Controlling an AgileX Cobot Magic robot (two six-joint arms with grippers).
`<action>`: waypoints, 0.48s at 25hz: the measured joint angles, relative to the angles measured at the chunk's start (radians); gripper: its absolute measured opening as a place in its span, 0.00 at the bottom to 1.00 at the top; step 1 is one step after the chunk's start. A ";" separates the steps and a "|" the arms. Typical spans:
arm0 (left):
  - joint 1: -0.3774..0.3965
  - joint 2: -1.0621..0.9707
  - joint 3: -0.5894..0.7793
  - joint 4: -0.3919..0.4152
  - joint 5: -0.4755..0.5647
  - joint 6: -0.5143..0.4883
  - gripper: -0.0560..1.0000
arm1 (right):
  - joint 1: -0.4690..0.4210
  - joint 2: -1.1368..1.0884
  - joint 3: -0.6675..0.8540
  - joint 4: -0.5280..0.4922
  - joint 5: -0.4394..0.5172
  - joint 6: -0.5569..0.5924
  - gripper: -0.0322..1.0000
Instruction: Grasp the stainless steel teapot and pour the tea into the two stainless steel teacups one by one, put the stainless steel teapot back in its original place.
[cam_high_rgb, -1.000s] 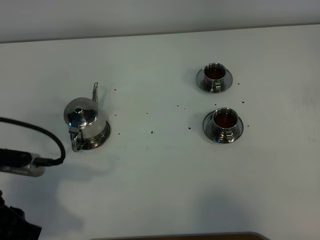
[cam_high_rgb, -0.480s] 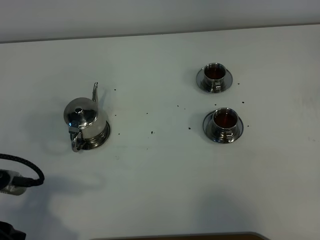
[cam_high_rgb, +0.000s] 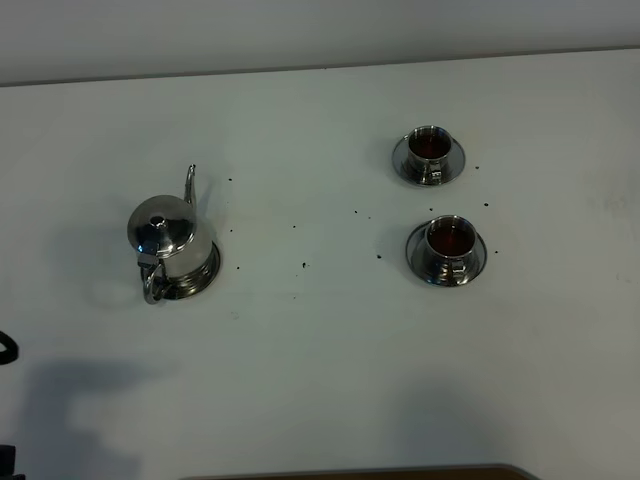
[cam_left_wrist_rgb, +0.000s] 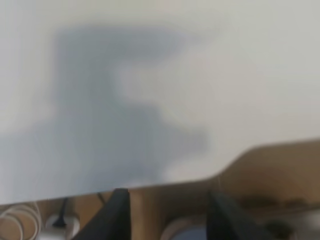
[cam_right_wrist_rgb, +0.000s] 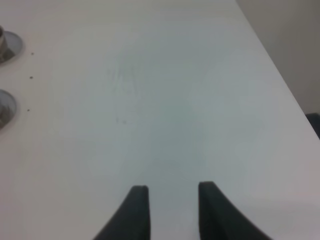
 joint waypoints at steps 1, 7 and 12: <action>0.013 -0.027 0.000 0.000 0.000 0.000 0.45 | 0.000 0.000 0.000 0.000 0.000 0.000 0.27; 0.024 -0.198 0.000 0.001 0.000 -0.002 0.45 | 0.000 0.000 0.000 0.000 0.000 0.000 0.27; 0.024 -0.295 0.000 0.001 0.000 -0.002 0.45 | 0.000 0.000 0.000 0.000 0.000 0.000 0.27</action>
